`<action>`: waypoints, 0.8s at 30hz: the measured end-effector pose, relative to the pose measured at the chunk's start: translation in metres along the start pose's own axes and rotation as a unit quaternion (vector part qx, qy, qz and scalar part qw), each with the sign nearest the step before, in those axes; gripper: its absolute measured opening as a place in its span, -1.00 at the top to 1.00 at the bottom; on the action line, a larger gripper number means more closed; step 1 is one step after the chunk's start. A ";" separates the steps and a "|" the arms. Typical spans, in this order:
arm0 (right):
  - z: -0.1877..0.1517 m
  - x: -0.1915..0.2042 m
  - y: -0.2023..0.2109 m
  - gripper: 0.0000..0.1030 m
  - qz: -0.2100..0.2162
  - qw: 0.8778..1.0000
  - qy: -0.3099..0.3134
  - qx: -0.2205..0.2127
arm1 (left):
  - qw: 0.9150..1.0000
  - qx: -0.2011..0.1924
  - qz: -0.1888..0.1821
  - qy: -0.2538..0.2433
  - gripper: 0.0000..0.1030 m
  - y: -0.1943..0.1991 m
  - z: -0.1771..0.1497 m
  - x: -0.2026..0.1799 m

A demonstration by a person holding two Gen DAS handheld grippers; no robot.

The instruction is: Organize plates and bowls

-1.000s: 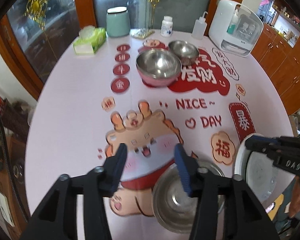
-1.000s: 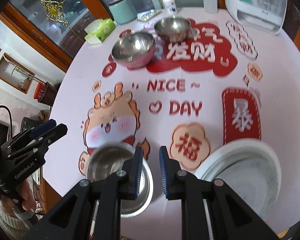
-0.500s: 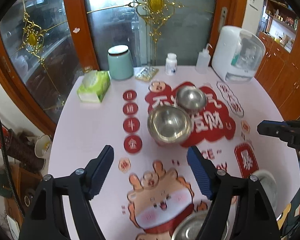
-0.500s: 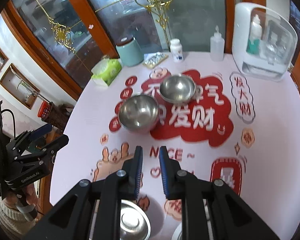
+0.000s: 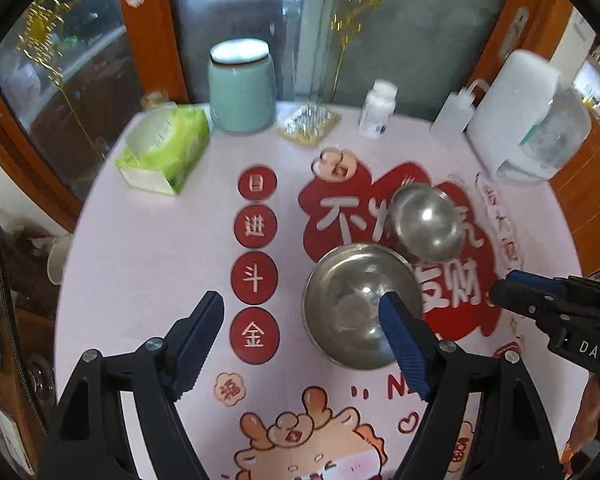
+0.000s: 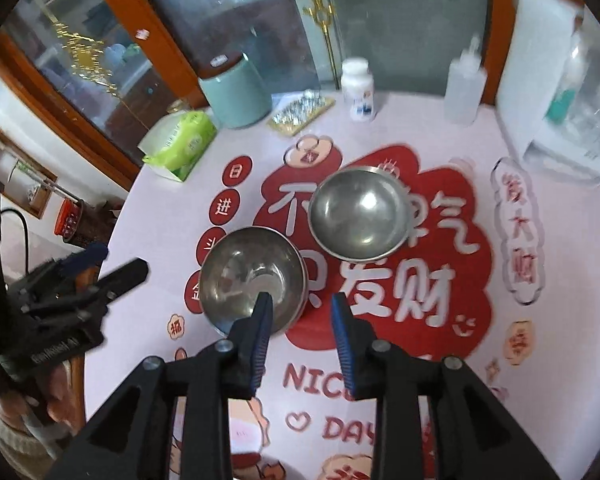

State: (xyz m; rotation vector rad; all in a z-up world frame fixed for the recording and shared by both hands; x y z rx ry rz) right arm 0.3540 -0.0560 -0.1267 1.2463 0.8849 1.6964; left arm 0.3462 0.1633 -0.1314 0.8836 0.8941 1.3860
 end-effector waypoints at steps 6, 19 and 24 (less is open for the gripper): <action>0.006 -0.011 -0.054 0.41 0.003 0.999 -0.023 0.041 | 0.998 0.053 -0.007 0.014 -0.52 -0.065 -0.005 -0.006; 0.004 -0.023 -0.088 0.41 0.009 0.996 -0.045 0.074 | 0.993 0.104 -0.036 0.034 -0.05 -0.110 -0.010 0.005; 0.002 -0.023 -0.090 0.42 0.010 0.996 -0.044 0.079 | 0.988 0.135 -0.062 0.039 0.42 -0.119 -0.016 0.005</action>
Point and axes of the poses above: each gripper's, at about its wrist camera, not at the fingertips, and y roughly against the way its jaws point, x to its left, z to its top, the point moved 1 cm from there along -y, roughly the way its jaws point, and after that the axes turned 7 degrees about z, right-handed, at the moved point
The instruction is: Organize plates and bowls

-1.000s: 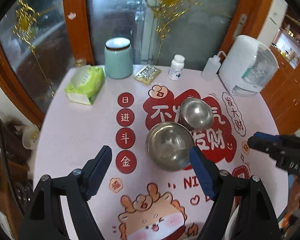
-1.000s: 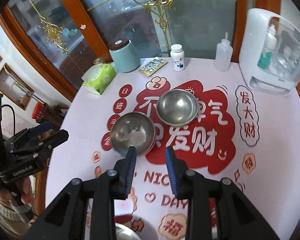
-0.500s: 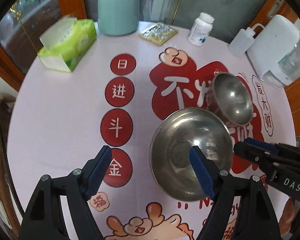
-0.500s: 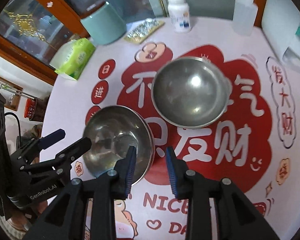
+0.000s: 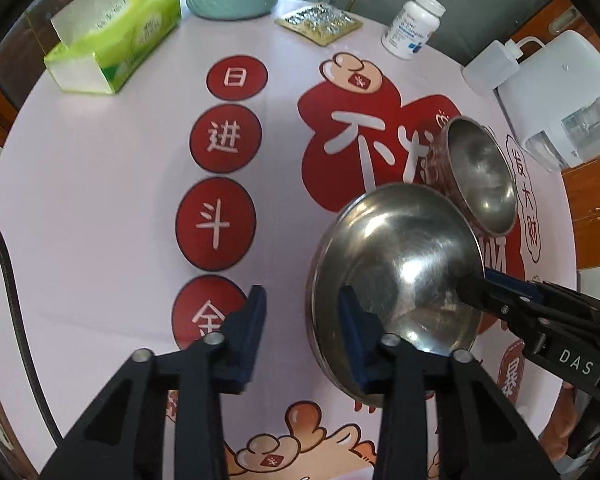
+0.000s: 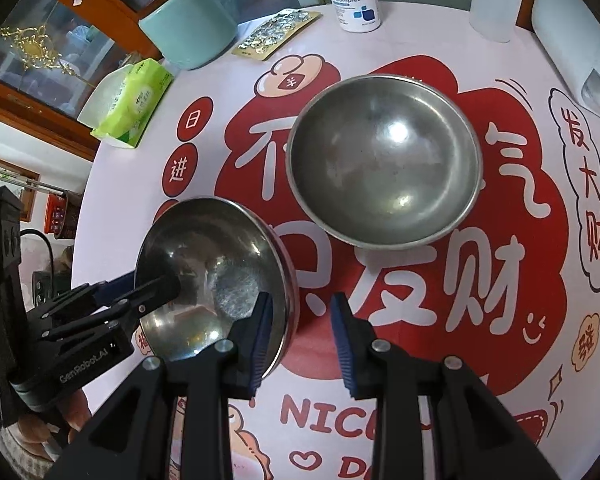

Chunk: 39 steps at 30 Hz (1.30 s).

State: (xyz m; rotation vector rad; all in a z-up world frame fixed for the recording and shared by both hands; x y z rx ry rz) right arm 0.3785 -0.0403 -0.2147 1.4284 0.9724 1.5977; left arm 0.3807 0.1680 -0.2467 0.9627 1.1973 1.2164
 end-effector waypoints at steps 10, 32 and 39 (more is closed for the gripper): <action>-0.004 0.008 -0.005 0.83 -0.004 1.000 -0.001 0.012 | 1.000 0.010 -0.004 -0.006 0.83 -0.001 -0.008 -0.007; -0.096 0.039 0.100 0.81 0.046 0.998 0.016 -0.029 | 0.999 -0.008 -0.037 -0.028 0.79 0.114 -0.098 -0.016; -0.166 0.050 0.130 0.82 0.029 0.998 0.030 -0.047 | 0.999 -0.018 -0.025 -0.043 0.79 0.147 -0.161 -0.028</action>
Point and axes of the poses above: each gripper's, at about its wrist camera, not at the fingertips, and y roughly against the way its jaws point, x to its left, z to its top, the point moved 1 cm from there along -y, roughly the way its jaws point, and after that the axes turned 7 degrees about z, right-handed, at the moved point
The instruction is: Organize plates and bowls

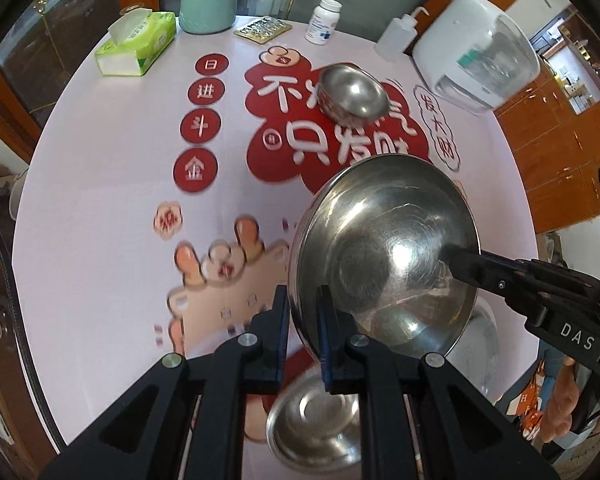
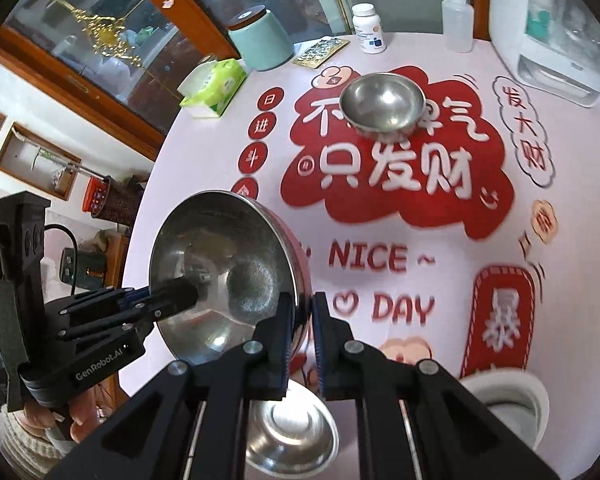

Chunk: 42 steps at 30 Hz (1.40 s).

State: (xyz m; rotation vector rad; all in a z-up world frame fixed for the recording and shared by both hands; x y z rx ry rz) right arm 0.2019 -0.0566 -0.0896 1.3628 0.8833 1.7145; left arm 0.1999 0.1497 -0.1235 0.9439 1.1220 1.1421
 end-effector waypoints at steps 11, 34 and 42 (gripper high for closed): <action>-0.080 0.011 0.019 0.81 -0.014 1.000 0.005 -0.010 | 1.000 -0.014 0.016 -0.019 0.79 0.014 -0.084 -0.017; -0.160 -0.015 -0.039 0.85 -0.034 0.998 -0.028 0.051 | 0.997 0.014 0.055 -0.059 0.79 -0.034 -0.164 -0.027; -0.162 -0.017 -0.051 0.85 -0.041 0.996 -0.034 0.065 | 0.995 0.042 0.057 -0.069 0.78 -0.051 -0.167 -0.026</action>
Point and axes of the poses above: each gripper's, at about its wrist camera, not at the fingertips, and y roughly against the way its jaws point, x to its left, z to its top, the point moved 1 cm from there along -y, roughly the way its jaws point, and after that the axes turned 7 degrees about z, right-handed, at the moved point
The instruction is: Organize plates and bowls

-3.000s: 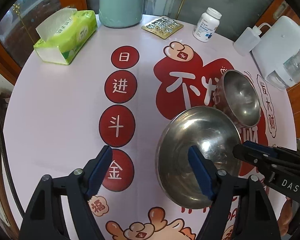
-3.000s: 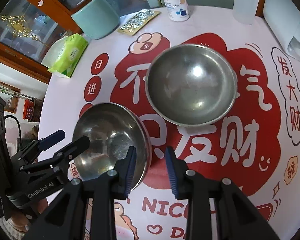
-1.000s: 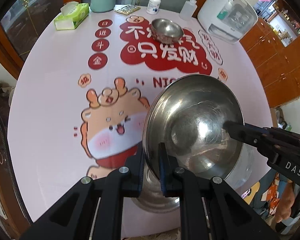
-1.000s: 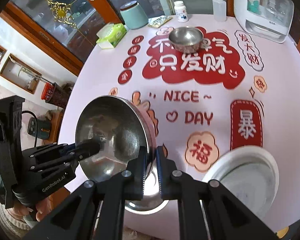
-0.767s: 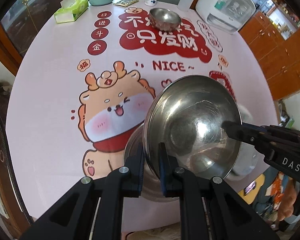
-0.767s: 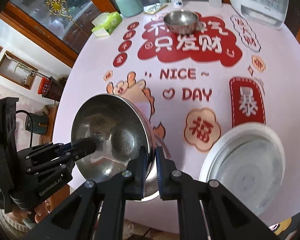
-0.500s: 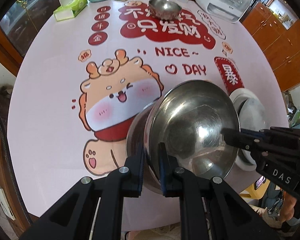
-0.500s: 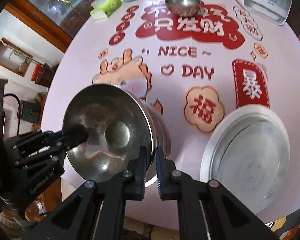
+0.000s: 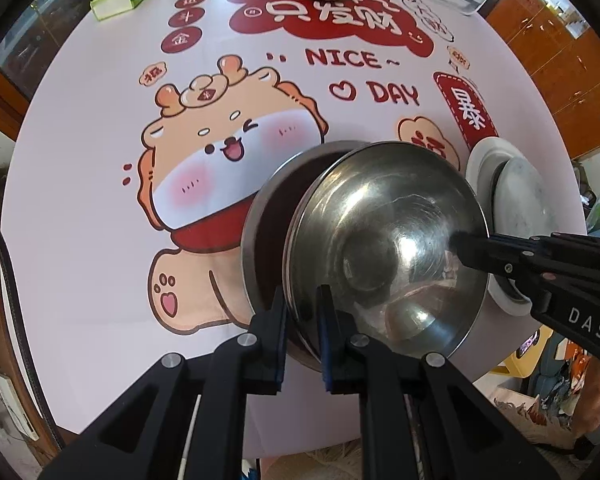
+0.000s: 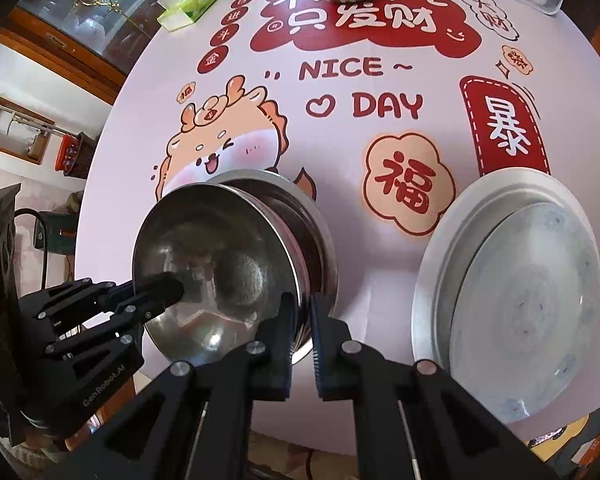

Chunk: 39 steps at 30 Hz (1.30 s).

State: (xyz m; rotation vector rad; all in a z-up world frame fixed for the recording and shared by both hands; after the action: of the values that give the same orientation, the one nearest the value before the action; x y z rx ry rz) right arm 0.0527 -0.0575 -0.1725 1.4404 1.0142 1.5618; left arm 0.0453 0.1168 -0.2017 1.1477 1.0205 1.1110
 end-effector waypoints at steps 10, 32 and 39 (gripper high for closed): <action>0.005 0.002 -0.007 0.75 -0.024 1.000 0.009 0.004 | 1.000 -0.005 0.004 -0.001 0.70 -0.007 0.007 0.006; 0.009 0.008 0.019 0.57 -0.023 0.998 0.047 -0.032 | 0.997 -0.061 0.037 0.028 -0.26 0.039 0.023 0.018; 0.011 0.000 0.037 0.57 -0.008 0.998 0.034 -0.054 | 0.996 -0.086 0.031 0.021 -0.31 0.060 0.035 0.006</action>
State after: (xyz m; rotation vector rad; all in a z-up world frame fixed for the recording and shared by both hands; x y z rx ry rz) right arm 0.0634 -0.0718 -0.1380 1.3099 0.9635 1.6378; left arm 0.0730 0.1205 -0.1383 1.0269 0.9083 1.2511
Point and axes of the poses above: each gripper's, at about its wrist camera, not at the fingertips, and y roughly against the way its jaws point, x to its left, z to its top, the point moved 1 cm from there along -y, roughly the way its jaws point, and after that the axes turned 7 degrees about z, right-handed, at the moved point
